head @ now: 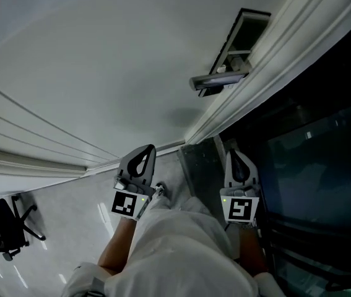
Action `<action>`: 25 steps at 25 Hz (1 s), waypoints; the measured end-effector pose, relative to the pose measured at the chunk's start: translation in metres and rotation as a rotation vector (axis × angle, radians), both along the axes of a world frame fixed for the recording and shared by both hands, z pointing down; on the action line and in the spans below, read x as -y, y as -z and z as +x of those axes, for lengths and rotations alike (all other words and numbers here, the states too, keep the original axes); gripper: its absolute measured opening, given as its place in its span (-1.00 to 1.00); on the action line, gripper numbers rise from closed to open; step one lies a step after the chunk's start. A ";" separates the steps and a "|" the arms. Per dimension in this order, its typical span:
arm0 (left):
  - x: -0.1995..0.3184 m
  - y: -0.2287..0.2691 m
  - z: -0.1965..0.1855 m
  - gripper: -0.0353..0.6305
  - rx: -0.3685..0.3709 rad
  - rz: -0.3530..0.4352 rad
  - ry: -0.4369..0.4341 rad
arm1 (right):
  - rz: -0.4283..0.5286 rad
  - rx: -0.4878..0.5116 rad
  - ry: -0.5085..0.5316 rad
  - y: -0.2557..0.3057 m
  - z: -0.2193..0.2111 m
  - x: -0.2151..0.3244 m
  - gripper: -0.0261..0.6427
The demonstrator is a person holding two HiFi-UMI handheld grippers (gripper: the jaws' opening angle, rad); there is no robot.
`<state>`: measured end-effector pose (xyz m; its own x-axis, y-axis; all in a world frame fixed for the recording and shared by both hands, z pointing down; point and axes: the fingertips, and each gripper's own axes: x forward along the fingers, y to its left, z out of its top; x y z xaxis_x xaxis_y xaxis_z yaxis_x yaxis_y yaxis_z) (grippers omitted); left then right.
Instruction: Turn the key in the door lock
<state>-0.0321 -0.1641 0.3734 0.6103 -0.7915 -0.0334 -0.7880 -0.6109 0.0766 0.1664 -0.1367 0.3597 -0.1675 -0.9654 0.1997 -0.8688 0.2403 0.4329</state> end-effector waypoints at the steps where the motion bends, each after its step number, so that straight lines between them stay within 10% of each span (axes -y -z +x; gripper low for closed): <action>1: 0.006 0.002 0.001 -0.88 0.003 0.007 -0.010 | 0.020 -0.045 0.006 0.007 -0.002 0.008 -0.92; 7: 0.023 0.021 0.015 -0.88 0.013 0.047 -0.060 | 0.094 -0.377 0.049 0.036 -0.016 0.038 -0.92; 25: 0.054 0.047 0.038 -0.88 0.042 0.083 -0.074 | 0.175 -0.862 0.117 0.062 -0.024 0.137 -0.58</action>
